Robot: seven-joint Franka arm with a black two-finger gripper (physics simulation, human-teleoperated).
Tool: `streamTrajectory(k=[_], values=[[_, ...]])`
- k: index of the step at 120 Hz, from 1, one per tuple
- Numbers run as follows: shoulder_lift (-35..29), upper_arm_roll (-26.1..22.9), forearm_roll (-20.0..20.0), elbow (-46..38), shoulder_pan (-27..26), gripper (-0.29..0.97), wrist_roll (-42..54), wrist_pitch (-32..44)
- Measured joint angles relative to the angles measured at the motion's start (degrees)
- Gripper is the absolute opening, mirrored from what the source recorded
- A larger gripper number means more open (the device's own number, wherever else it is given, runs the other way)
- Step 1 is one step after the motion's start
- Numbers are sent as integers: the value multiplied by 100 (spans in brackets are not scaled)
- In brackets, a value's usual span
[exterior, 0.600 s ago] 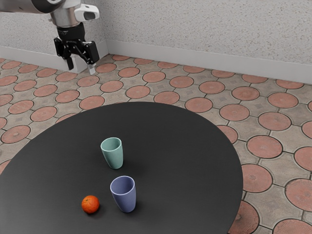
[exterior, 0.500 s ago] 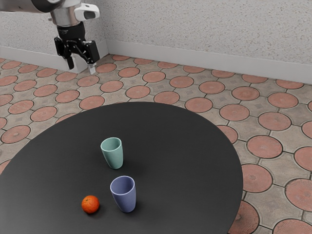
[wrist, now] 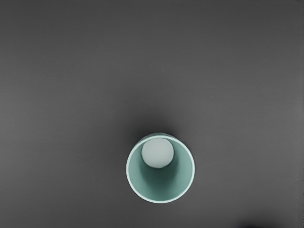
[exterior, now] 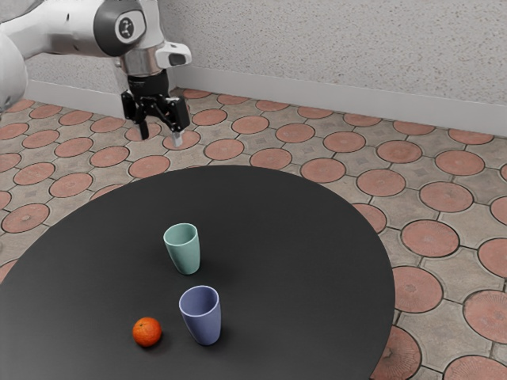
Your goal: Place the left cup onto the right cup
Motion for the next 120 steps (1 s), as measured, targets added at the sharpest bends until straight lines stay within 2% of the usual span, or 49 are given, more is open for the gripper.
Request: streamTrajectory(k=[77,120], values=[[84,-136,-492,-1882,-98,66,-806,1882],[-105,-211,-548,-2811,-133,66,-1409,2712]])
